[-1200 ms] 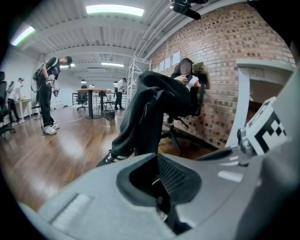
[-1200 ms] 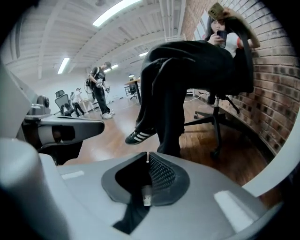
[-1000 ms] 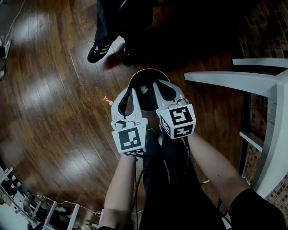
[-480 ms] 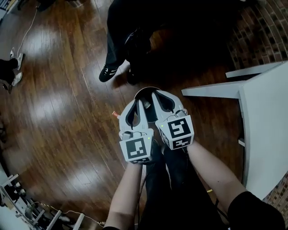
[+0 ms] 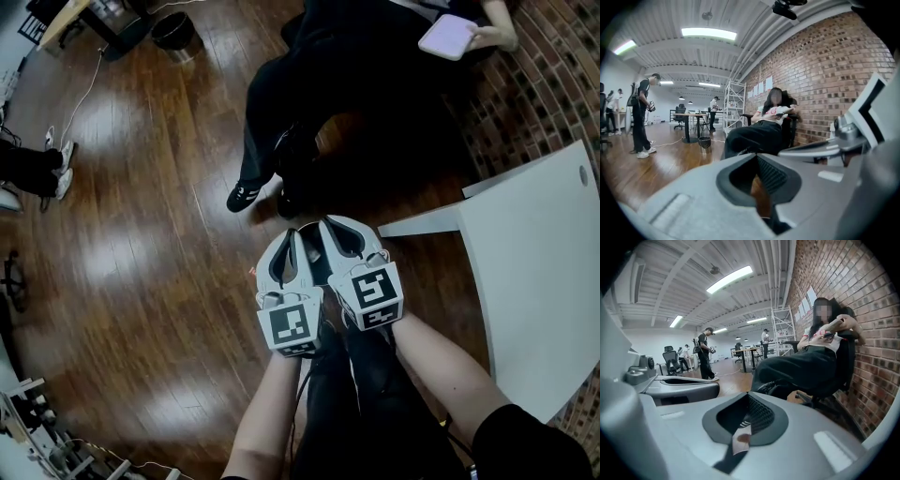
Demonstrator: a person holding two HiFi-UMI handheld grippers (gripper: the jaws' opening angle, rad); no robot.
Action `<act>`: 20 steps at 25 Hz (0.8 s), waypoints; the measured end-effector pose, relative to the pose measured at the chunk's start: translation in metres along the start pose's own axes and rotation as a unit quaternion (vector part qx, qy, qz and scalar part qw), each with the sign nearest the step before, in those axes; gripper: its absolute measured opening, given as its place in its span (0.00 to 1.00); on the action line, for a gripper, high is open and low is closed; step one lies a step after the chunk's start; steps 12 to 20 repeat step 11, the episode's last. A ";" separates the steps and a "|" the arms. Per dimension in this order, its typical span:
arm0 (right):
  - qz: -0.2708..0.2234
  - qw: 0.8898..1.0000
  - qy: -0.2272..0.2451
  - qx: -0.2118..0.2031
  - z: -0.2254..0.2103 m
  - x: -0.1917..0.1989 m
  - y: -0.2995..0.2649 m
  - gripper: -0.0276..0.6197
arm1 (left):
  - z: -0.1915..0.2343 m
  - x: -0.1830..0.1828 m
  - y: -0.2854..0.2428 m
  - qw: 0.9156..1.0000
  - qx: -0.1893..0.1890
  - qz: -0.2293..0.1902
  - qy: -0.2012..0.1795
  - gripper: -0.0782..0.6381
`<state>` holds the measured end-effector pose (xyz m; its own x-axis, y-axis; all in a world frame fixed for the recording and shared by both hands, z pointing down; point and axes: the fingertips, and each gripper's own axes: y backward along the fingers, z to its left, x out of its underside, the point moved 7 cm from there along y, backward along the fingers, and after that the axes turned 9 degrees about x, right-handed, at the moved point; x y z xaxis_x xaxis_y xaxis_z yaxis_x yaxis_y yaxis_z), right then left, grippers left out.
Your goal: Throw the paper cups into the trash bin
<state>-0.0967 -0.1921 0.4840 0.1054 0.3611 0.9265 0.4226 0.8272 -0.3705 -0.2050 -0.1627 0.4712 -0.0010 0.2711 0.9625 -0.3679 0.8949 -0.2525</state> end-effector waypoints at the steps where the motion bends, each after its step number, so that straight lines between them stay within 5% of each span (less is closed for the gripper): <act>1: -0.003 1.000 0.003 -0.002 0.000 -0.006 0.001 0.05 | 0.000 -0.009 0.001 1.000 0.001 -0.001 -0.002 0.12; 8: -0.033 0.999 0.007 -0.013 0.000 -0.034 0.016 0.05 | -0.009 -0.033 0.004 0.999 -0.003 -0.034 -0.020 0.12; 20: -0.045 0.999 0.007 -0.022 0.000 -0.038 0.022 0.05 | -0.020 -0.040 0.007 0.999 -0.001 -0.031 -0.028 0.12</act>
